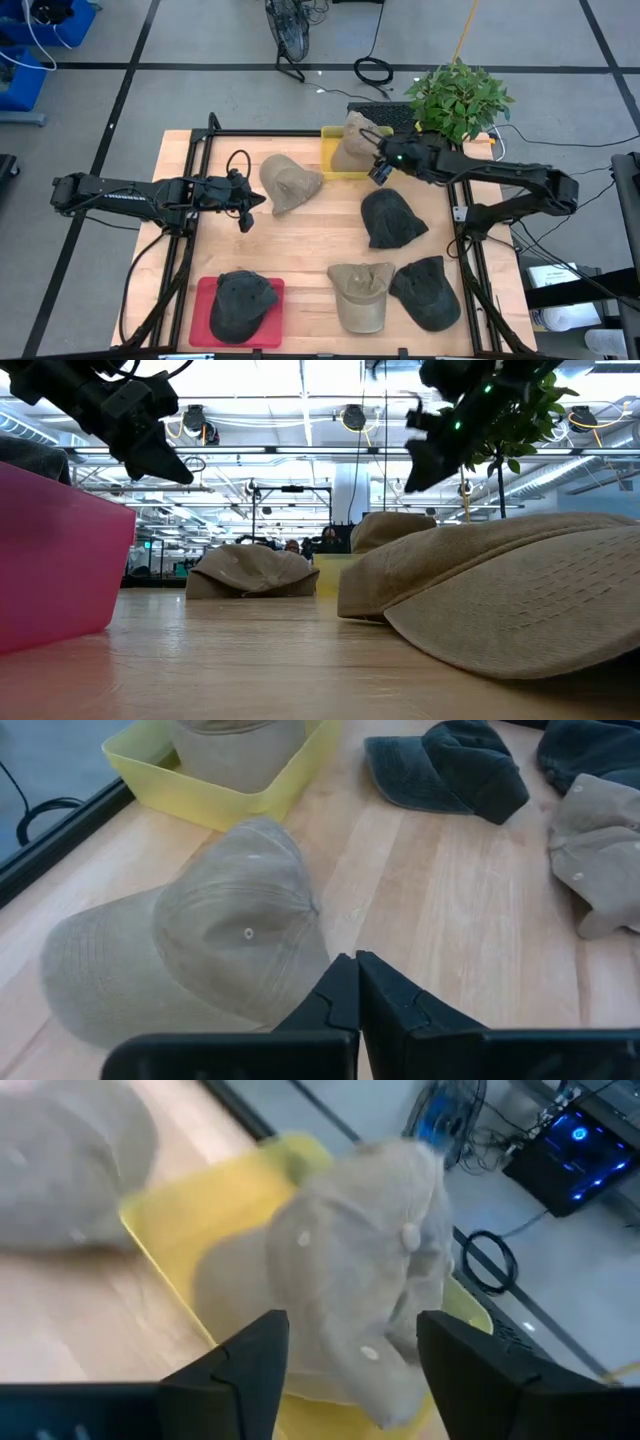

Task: Pick & Place hat
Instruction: Put the brown cap into the yellow bin

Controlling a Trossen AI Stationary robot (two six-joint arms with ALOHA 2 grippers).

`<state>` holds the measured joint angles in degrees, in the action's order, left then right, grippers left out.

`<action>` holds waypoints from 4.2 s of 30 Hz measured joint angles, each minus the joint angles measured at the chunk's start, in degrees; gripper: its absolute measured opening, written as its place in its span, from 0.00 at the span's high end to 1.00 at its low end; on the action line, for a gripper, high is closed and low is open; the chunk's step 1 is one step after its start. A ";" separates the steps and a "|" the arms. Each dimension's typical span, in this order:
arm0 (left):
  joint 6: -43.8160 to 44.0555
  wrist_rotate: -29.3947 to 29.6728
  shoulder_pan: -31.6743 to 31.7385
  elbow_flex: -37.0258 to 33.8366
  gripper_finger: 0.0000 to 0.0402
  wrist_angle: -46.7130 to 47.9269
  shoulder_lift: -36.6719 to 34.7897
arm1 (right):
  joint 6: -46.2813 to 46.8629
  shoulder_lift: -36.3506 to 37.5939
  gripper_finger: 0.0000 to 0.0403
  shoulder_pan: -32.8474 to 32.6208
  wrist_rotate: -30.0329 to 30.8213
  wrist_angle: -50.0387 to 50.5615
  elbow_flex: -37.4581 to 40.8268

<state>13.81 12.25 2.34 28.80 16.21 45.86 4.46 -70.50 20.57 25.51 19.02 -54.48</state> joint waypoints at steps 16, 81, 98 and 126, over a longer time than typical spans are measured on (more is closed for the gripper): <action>1.41 -0.19 0.01 0.00 0.98 -0.19 -0.01 | 16.36 3.78 0.97 -14.20 -10.73 -0.87 -0.04; 7.17 -8.40 -18.51 39.74 0.30 -0.08 53.09 | 35.38 5.24 1.00 -44.13 -0.48 28.64 -5.14; 10.62 -21.44 -14.48 50.82 0.30 -0.58 72.97 | 28.86 5.59 1.00 -44.68 -6.28 28.64 -5.14; -9.83 -13.43 -14.31 50.90 0.99 7.47 55.10 | 32.04 5.58 1.00 -44.66 -0.32 27.88 -1.46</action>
<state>3.98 -1.18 -11.97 79.70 23.68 100.95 36.50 -64.92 -24.10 25.18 46.90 -55.94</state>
